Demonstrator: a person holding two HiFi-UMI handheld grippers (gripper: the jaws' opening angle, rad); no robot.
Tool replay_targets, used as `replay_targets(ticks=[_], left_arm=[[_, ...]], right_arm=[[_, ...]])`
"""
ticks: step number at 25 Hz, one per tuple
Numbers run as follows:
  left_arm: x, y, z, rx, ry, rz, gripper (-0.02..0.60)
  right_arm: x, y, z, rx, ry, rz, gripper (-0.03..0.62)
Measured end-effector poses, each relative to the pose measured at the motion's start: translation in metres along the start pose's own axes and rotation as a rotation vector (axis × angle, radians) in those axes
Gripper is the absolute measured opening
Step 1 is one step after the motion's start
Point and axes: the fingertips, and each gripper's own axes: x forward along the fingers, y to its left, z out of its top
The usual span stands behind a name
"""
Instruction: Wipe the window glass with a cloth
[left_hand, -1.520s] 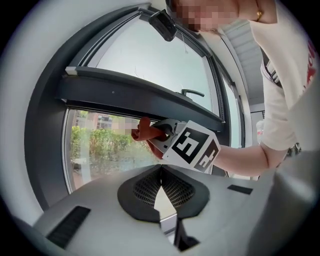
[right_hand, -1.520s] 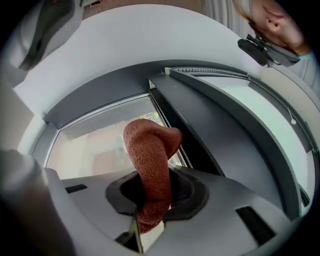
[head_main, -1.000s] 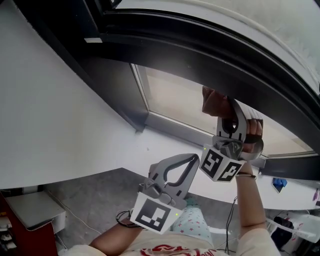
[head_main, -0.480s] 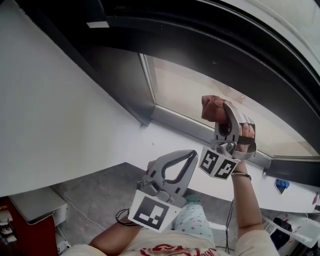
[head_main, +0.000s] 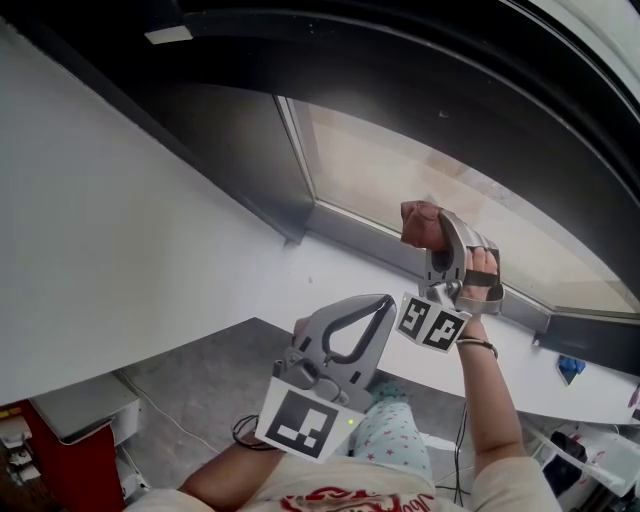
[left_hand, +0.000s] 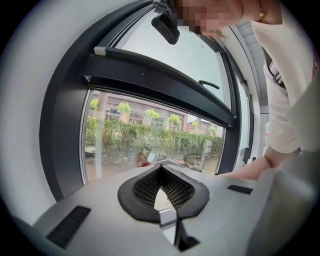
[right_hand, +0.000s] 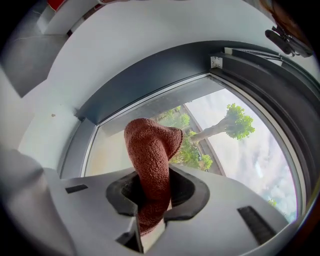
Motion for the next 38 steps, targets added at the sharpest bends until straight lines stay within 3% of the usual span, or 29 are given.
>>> replay_targets(ticks=[8,15,28,38], left_arm=[[0.000,0.006,-0.007,-0.009,0.022,0.017,0.021],[-0.003,0.010,-0.017,-0.011,0.057,0.020,0.021],[-0.009,0.022,-0.028,-0.019,0.080,0.036,0.021],[-0.015,0.020,-0.038,-0.030,0.112,0.040,0.021]], right_arm=[[0.014,0.060,-0.019,-0.023,0.027,0.082,0.084],[0.022,0.087,-0.025,-0.006,0.038,0.097,0.086],[0.043,0.163,-0.052,-0.049,0.104,0.228,0.092],[0.053,0.199,-0.066,-0.027,0.143,0.262,0.094]])
